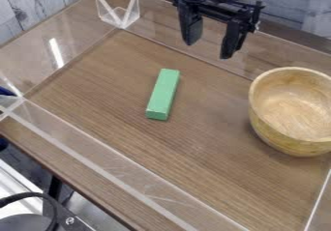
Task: Put the green block in the brown bowl
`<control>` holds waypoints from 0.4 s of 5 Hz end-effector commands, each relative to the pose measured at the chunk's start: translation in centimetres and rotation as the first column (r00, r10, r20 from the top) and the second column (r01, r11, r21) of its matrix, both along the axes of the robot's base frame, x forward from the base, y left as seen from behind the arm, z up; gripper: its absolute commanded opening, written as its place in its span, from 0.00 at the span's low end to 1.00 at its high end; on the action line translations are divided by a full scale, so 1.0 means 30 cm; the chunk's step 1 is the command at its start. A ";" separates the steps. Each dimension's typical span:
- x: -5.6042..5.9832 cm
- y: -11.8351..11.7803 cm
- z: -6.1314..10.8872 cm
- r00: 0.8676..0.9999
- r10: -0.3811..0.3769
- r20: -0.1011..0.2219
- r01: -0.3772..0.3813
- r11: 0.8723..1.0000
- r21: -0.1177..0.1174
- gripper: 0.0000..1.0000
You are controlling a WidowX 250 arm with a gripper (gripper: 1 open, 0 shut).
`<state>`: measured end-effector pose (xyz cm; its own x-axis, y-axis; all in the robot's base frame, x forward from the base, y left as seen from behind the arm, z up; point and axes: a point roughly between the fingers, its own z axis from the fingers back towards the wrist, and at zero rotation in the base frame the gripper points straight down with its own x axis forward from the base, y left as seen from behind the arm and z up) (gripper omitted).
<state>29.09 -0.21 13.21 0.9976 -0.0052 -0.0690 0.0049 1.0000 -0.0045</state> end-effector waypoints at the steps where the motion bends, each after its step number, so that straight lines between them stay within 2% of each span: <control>1: -0.019 0.045 -0.035 0.999 0.048 0.002 -0.048 0.998 0.027 1.00; 2: -0.075 0.107 -0.110 0.994 0.112 0.001 -0.112 0.994 0.015 1.00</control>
<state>26.13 2.99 8.19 0.9837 0.1121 -0.1406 -0.1119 0.9937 0.0092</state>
